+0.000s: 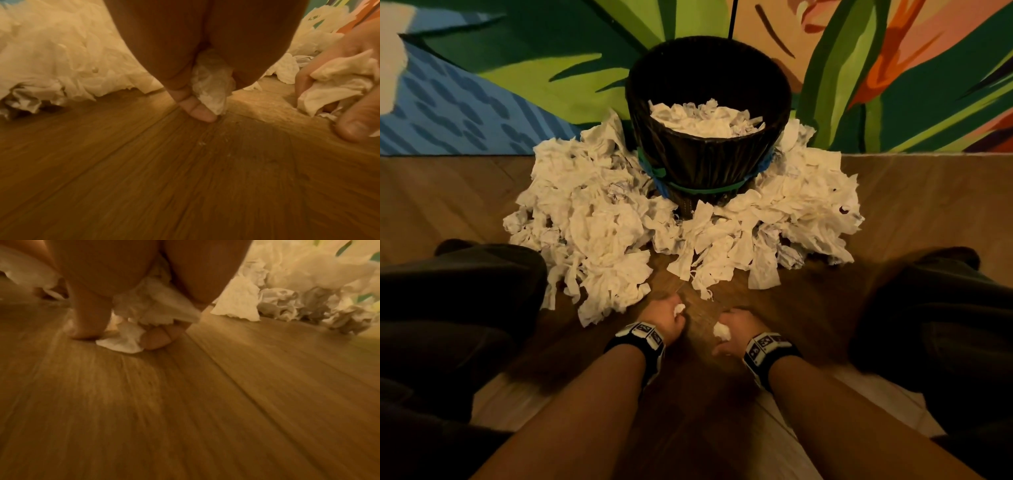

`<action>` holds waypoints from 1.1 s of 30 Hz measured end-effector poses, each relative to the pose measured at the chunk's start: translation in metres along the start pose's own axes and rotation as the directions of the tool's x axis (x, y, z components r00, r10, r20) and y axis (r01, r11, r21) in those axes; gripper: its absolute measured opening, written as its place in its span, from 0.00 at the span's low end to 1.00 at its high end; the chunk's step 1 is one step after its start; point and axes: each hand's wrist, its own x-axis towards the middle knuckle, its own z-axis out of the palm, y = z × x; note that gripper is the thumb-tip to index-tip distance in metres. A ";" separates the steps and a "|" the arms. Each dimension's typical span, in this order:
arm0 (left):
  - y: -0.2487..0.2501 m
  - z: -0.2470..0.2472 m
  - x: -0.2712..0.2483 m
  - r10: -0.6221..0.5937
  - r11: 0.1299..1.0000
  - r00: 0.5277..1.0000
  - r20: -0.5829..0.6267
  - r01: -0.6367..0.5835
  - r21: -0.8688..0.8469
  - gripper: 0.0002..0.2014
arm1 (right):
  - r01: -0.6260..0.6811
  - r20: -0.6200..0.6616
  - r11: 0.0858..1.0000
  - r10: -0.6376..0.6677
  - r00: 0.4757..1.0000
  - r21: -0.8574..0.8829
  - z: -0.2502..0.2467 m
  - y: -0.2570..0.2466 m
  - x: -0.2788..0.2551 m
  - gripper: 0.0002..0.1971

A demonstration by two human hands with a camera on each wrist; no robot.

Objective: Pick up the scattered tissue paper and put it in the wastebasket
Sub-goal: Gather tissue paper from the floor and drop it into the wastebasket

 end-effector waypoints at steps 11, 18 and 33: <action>0.003 -0.010 0.002 0.076 0.995 0.997 0.028 -0.077 0.060 0.28 | -0.364 -0.124 0.872 0.421 0.898 0.328 -0.048 0.035 0.003 0.14; 0.056 -0.065 -0.010 0.262 0.962 0.959 -0.107 -0.268 -0.050 0.20 | -0.217 -0.327 0.737 0.517 0.791 0.640 -0.117 0.028 -0.018 0.19; 0.164 -0.288 -0.029 0.404 0.798 0.595 -0.694 -0.600 -0.050 0.21 | 0.492 -0.859 0.745 0.211 0.467 0.450 -0.360 -0.063 -0.052 0.12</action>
